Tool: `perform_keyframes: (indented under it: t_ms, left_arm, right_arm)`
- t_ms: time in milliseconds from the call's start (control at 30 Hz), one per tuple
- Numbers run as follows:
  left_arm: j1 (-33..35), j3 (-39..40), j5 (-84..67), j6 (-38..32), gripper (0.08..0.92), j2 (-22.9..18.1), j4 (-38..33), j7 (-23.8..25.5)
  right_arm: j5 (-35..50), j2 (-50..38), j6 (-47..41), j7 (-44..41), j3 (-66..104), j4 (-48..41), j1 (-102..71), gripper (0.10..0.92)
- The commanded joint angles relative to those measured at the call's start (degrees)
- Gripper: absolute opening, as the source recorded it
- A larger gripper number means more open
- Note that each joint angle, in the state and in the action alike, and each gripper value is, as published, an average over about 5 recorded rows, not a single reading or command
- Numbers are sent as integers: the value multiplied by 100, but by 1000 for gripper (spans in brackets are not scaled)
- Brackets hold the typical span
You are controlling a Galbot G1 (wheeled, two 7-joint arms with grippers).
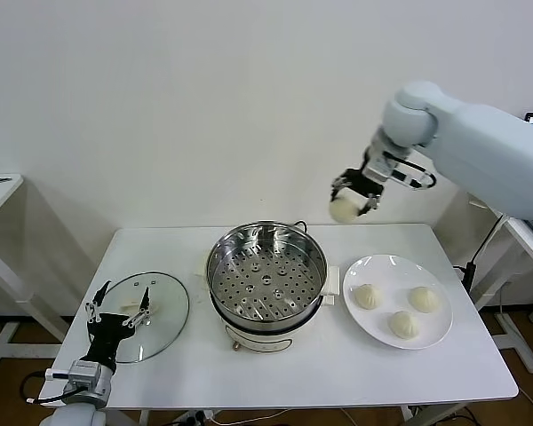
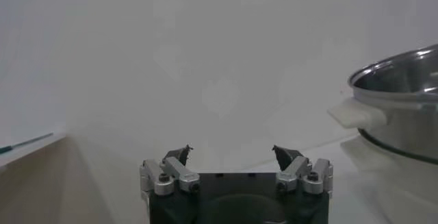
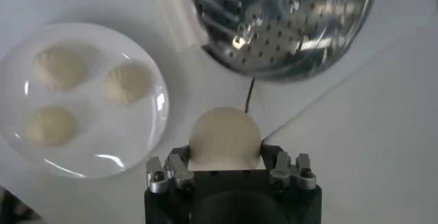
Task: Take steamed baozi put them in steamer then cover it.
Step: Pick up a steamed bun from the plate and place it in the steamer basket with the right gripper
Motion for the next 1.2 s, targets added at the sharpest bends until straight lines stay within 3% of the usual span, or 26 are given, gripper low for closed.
perform_keyframes:
  t_ms: [33,600,1200]
  left_arm:
    - [12,-152,-20,-9,823,57,50,19]
    - [36,-275,-27,-49,823,85,97,71]
    - [41,-302,-47,-72,823,69,42,82]
  right_arm:
    - [116,1194,775,252,-554,-96,273,687]
    - [-462,1638,532,342,76,-1223,-1403,687]
    - [-1086,2060,601,319,576,-2131,-1791,687]
